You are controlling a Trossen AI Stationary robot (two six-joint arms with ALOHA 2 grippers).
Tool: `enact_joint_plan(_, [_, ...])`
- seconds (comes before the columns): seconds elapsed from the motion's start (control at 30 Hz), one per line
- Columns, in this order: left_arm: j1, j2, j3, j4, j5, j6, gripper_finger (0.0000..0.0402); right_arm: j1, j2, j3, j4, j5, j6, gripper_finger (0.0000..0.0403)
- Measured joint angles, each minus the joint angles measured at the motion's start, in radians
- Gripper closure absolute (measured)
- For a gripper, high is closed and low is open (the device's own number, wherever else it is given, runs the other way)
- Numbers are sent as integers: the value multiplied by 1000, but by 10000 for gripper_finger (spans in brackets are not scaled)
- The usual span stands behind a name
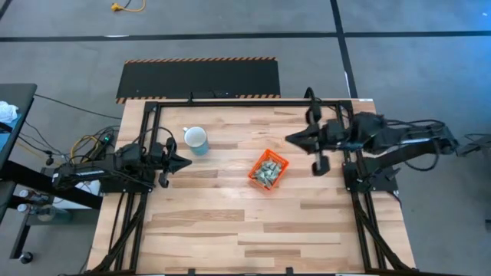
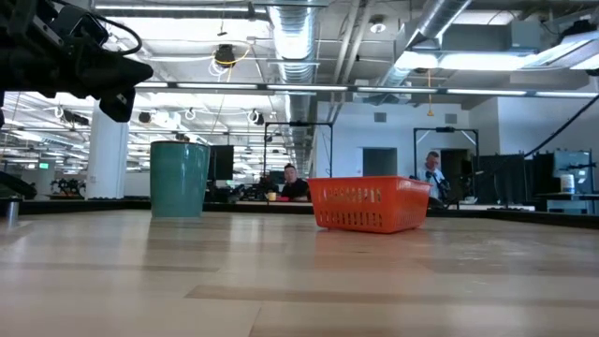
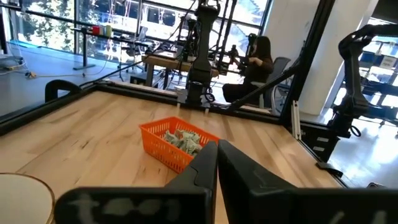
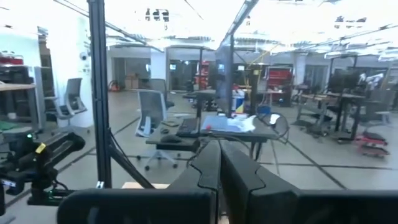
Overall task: Pick and place Stevia / Truvia into bins
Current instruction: Return to Home Position
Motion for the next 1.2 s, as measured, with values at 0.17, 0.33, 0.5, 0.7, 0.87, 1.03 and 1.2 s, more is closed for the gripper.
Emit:
enact_joint_plan(0.17, [0,0,0,0,0,1,401,-26,-76,-10,-83,0,-16,402])
enact_joint_plan(0.33, [0,0,-1,0,-1,4,401,-58,-142,-113,-90,1,-9,403])
enact_joint_plan(0.5, [0,0,-1,-1,-4,4,401,-133,-265,-293,4,8,67,403])
enact_joint_plan(0.7, [0,0,-1,-1,-4,4,401,-184,-451,-485,176,6,155,403])
enact_joint_plan(0.87, [0,0,-1,-1,-4,4,401,-173,-572,-576,202,9,176,403])
enact_joint_plan(1.03, [0,0,-1,-1,-4,4,401,-134,-681,-654,224,76,177,403])
enact_joint_plan(1.2, [0,0,-1,-1,-3,4,401,-99,-763,-741,292,88,172,403])
